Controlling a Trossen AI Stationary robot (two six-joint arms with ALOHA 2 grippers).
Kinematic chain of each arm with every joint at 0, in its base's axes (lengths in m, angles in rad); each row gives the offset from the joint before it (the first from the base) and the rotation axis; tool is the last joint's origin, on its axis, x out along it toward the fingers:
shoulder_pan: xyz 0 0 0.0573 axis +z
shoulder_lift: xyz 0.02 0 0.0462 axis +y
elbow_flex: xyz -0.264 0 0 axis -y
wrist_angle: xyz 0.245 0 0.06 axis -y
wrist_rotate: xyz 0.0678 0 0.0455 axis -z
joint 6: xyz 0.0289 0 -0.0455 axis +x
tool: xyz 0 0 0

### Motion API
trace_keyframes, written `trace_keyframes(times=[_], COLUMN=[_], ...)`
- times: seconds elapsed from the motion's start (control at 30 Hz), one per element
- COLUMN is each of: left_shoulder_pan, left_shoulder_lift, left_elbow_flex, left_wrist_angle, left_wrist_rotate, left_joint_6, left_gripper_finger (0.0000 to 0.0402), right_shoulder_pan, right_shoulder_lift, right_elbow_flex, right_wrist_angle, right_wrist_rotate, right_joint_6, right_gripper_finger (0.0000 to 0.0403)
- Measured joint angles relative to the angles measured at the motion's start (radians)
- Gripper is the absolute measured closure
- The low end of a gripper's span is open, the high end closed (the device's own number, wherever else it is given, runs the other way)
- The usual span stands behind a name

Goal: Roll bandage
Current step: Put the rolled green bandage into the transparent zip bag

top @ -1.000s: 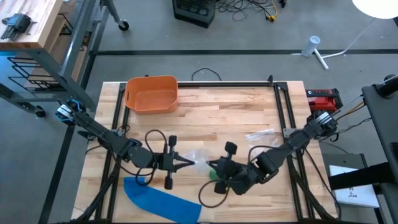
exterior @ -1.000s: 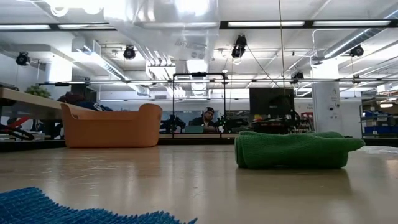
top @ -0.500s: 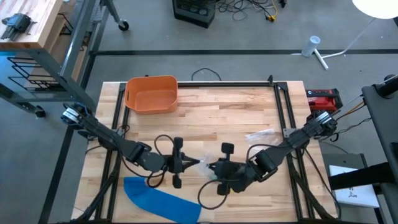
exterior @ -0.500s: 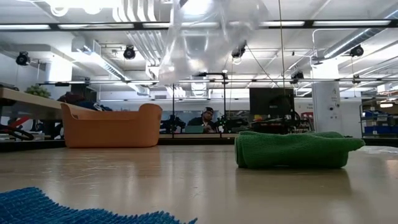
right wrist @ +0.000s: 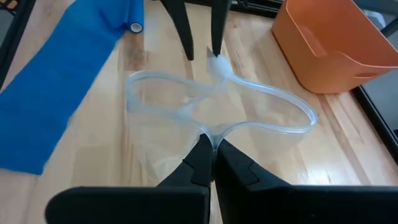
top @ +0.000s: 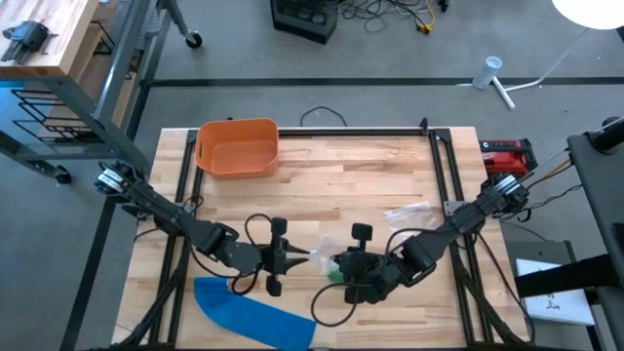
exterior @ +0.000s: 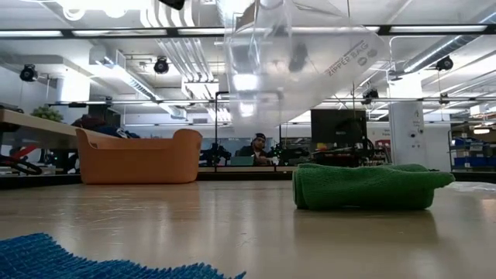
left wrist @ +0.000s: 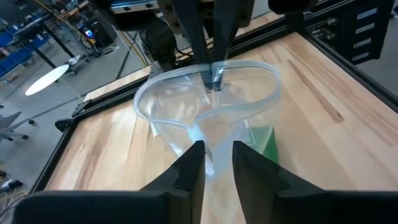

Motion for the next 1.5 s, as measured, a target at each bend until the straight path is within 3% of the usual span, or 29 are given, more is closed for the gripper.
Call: trace_keyframes(times=[0.33,0.83,1.1,1.5], left_shoulder_pan=[0.0,0.007,0.008,0.003], left_shoulder_lift=[-0.001,-0.001,-0.001,-0.043], left_elbow_flex=[0.0,0.0,0.0,0.001], left_wrist_angle=[-0.003,-0.002,-0.002,-0.08], left_wrist_rotate=[-0.081,-0.083,-0.083,-0.118], left_joint_6=[-0.012,0.003,0.023,0.024], left_gripper_finger=[0.0323,0.0326,0.0395,0.0372], right_shoulder_pan=[0.012,0.035,0.035,0.052], right_shoulder_lift=[0.0,0.0,0.0,0.0], right_elbow_flex=[0.0,0.0,0.0,0.0], right_wrist_angle=[0.015,0.061,0.066,0.063], right_wrist_rotate=[0.0,0.0,0.0,0.0], right_joint_6=[-0.055,-0.139,-0.156,-0.174], right_gripper_finger=[0.0401,0.0401,0.0401,0.0401])
